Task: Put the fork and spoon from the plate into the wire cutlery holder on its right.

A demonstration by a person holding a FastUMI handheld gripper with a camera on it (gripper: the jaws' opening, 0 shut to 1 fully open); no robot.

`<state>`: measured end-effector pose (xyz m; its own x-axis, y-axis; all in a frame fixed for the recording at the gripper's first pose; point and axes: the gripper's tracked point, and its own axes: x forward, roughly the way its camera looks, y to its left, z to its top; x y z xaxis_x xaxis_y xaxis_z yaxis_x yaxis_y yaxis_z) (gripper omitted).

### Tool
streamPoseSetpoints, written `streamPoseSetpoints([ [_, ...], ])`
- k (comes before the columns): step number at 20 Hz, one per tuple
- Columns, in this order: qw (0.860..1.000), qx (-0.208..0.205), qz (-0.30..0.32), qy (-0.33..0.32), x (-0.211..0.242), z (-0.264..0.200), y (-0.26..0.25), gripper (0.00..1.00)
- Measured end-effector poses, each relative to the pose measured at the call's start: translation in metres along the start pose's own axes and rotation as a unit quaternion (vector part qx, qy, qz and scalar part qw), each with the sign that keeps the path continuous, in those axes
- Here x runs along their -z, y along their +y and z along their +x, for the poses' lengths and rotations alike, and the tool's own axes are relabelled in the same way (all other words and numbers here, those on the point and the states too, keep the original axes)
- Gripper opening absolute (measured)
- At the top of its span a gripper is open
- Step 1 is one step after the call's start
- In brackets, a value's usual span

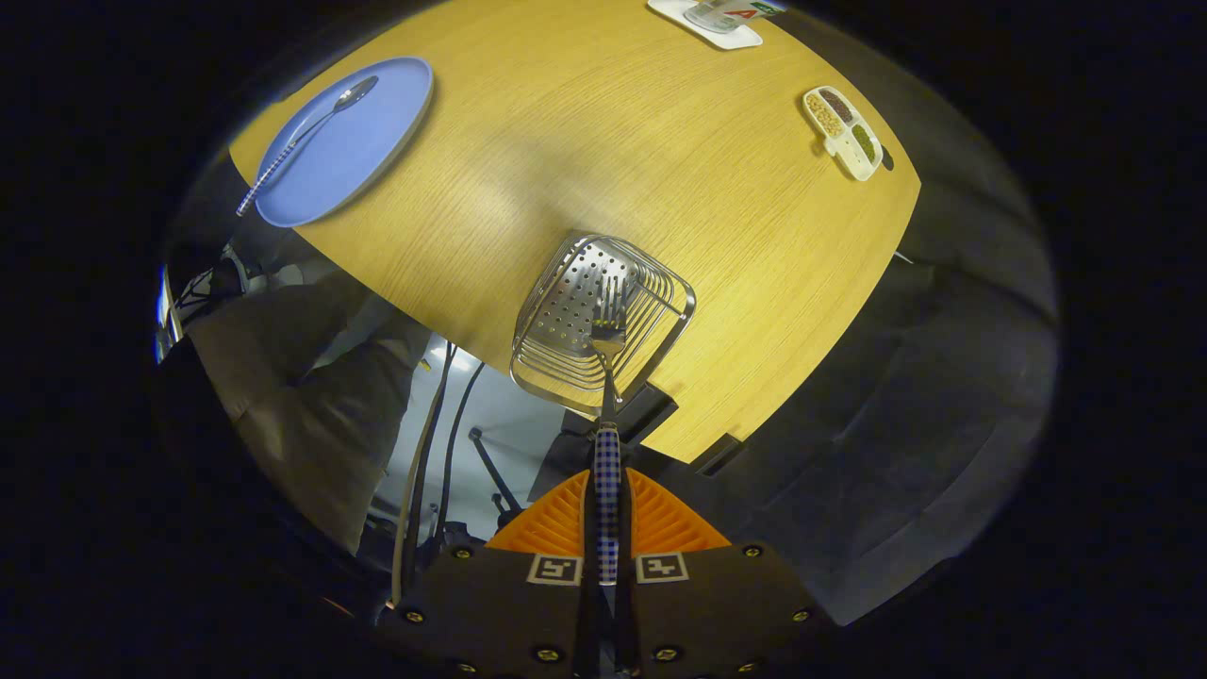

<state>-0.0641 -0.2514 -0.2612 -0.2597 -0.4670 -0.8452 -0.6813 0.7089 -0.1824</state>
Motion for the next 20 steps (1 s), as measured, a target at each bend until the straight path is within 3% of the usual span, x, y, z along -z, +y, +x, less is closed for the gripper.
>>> streamPoseSetpoints([
  [5,1.000,-0.008,-0.001,-0.007,-0.010,0.009,0.000,0.11],
  [7,1.000,0.007,0.008,-0.018,-0.012,0.005,-0.006,0.36],
  [8,0.999,0.011,0.015,-0.028,-0.011,0.003,-0.007,0.70],
  [10,0.998,0.011,0.036,-0.048,-0.007,-0.003,-0.009,0.89],
  [13,0.995,0.009,0.068,-0.077,-0.005,-0.017,-0.008,0.97],
  [16,0.985,0.016,0.113,-0.126,-0.015,-0.036,-0.005,0.96],
  [20,0.968,-0.009,0.158,-0.192,-0.042,-0.057,0.028,0.96],
])
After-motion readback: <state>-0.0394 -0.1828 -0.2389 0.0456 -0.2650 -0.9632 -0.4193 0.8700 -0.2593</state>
